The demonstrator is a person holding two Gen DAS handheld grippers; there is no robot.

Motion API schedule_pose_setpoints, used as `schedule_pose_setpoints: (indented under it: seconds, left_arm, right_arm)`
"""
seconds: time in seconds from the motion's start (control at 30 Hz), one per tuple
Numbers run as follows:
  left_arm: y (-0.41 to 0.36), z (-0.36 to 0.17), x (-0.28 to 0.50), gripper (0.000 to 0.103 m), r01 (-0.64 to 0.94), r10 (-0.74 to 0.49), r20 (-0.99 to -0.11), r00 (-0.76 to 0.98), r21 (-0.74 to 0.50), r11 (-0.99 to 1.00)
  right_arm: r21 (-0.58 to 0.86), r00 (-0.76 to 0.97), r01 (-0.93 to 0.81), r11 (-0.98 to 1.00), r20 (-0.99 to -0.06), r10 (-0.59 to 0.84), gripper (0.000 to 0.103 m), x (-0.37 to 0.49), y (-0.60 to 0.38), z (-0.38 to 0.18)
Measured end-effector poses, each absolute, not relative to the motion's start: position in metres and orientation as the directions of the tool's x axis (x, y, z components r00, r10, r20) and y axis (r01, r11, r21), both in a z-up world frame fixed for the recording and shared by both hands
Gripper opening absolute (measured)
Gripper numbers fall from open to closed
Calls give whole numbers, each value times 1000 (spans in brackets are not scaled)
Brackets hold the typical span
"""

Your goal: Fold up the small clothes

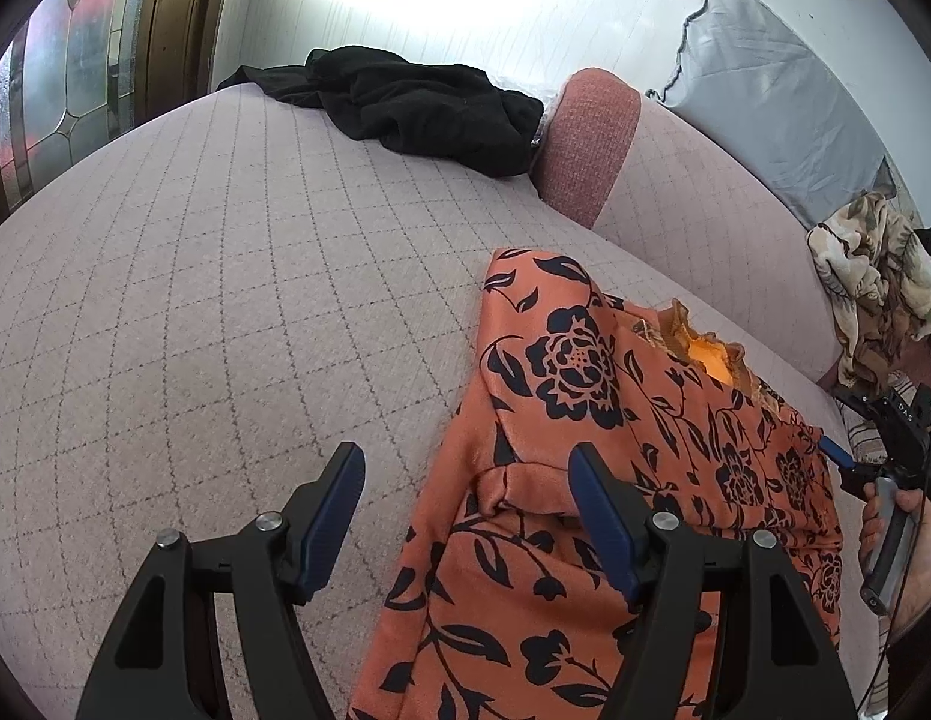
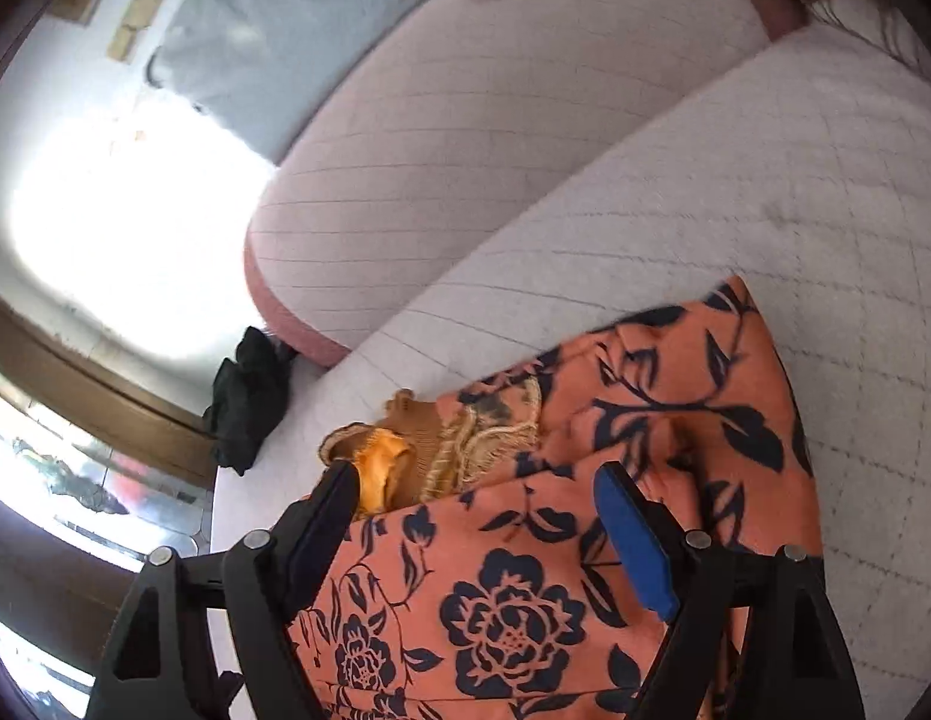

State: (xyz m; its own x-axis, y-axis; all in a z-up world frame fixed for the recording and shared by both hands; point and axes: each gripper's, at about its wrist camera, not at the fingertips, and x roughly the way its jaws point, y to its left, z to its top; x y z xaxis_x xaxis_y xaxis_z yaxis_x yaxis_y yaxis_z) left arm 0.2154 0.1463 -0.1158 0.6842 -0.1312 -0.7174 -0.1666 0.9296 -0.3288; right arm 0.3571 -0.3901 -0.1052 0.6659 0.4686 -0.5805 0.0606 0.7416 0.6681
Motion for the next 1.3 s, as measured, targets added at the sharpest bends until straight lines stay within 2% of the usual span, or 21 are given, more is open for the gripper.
schedule_pose_setpoints:
  seconds: [0.03,0.1,0.17,0.23,0.33,0.4,0.47,0.57,0.63,0.77,0.9,1.0,1.13,1.3]
  left_arm:
    - [146,-116,215,71,-161,-135,-716,685,-329,930]
    - [144,-116,215,71,-155,-128,-721,681,-313,937]
    - [145,-117,215,71,-161,-130,-725,677,-319,934]
    - [145,-117,215,71,-162,-147,-720,679,-341,926]
    - [141,-116,214,71,-149,-140,-716,684,-325,934]
    - [139,-119,216,71,-145,-136,-725,675,-312,939]
    - [139,-121,218,71,-143,-142,-732,667,-313,939]
    - [138,-120,217,71,-142,-140,-726,674,-312,939]
    - [136,-119,216,72,-138,-131,-722,679,-302,943]
    - [137,-120,212,71,-142,-134,-722,679,-308,941]
    - [143,-122,194,71,-140,-143,-734,664,-310,940]
    - [155,-113,160,71,-137,-153,-720,677,-328,935]
    - [167,-107,101,74,-123,-177,-743,645,-330,936]
    - [173,-125,29,76,-133,-200,-805,558,-324,937]
  right_arm:
    - [640,675,66,765,-594,439,88,360,-391,-107]
    - [604,620,143,784,-672,405,88,372,-401,-135]
    - [677,673,148,721,-602,428,88,366,-412,-132]
    - [690,676,91,718,-572,464,89,368,-408,-119]
    - [661,706,78,747,-565,426,89,374,-414,-115]
    - [632,668,176,755,-640,380,89,387,-428,-141]
    - [700,704,169,694,-579,412,89,384,-437,-148]
    - [697,709,153,701,-571,413,89,369,-437,-128]
    - [711,725,120,693,-540,428,89,344,-437,-114]
    - [639,682,65,767,-589,433,89,275,-420,-97]
    - [623,661,31,781,-599,452,89,185,-417,-91]
    - [593,617,54,804,-653,439,89,127,-423,-100]
    - [529,565,128,839,-734,377,89,72,-447,-121]
    - [571,552,182,801,-733,397,89,43,-475,-127]
